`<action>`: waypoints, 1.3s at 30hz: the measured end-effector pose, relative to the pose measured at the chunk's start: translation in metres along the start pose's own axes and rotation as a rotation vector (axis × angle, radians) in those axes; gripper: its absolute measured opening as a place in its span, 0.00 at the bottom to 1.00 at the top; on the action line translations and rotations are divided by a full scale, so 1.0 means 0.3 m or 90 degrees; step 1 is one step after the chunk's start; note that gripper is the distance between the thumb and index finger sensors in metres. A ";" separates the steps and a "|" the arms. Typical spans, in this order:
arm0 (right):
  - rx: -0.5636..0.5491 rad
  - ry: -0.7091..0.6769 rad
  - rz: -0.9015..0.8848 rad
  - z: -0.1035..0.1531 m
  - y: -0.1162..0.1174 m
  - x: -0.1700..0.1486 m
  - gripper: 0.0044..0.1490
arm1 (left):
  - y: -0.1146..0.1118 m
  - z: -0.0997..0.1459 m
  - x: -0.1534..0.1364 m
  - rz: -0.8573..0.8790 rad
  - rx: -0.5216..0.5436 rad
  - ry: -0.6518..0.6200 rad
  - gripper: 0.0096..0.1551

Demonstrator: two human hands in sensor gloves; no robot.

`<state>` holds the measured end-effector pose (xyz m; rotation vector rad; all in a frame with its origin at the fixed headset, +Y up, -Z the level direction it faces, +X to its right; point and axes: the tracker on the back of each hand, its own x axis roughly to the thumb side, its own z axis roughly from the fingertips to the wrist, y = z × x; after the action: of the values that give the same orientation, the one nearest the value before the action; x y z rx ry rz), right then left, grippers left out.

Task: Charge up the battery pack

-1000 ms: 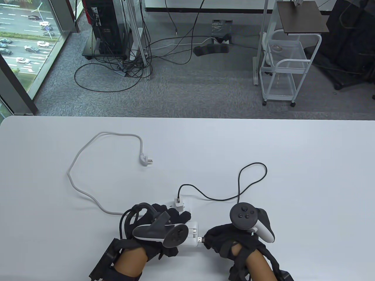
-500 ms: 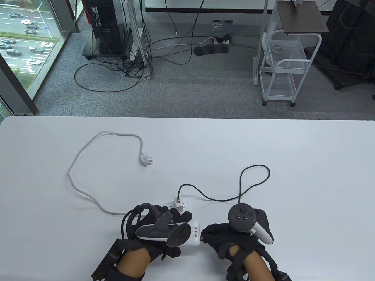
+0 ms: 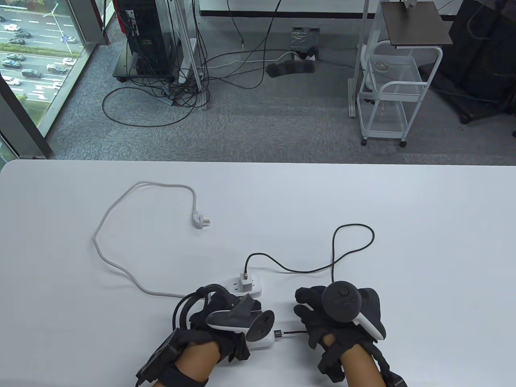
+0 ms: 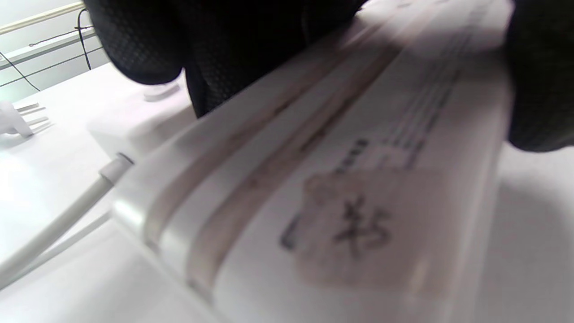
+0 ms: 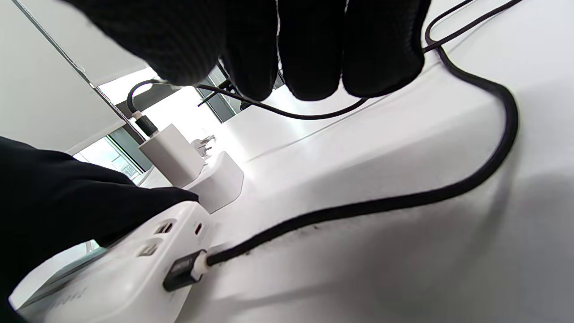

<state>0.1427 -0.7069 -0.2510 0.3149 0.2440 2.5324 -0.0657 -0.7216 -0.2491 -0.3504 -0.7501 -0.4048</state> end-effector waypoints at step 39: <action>-0.028 -0.003 0.093 0.006 -0.006 -0.031 0.52 | -0.013 0.179 -0.301 0.340 0.149 0.219 0.67</action>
<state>0.1518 -0.7105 -0.2513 0.3320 0.1697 2.6768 -0.1585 -0.6805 -0.2763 -0.2391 -0.3401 0.1271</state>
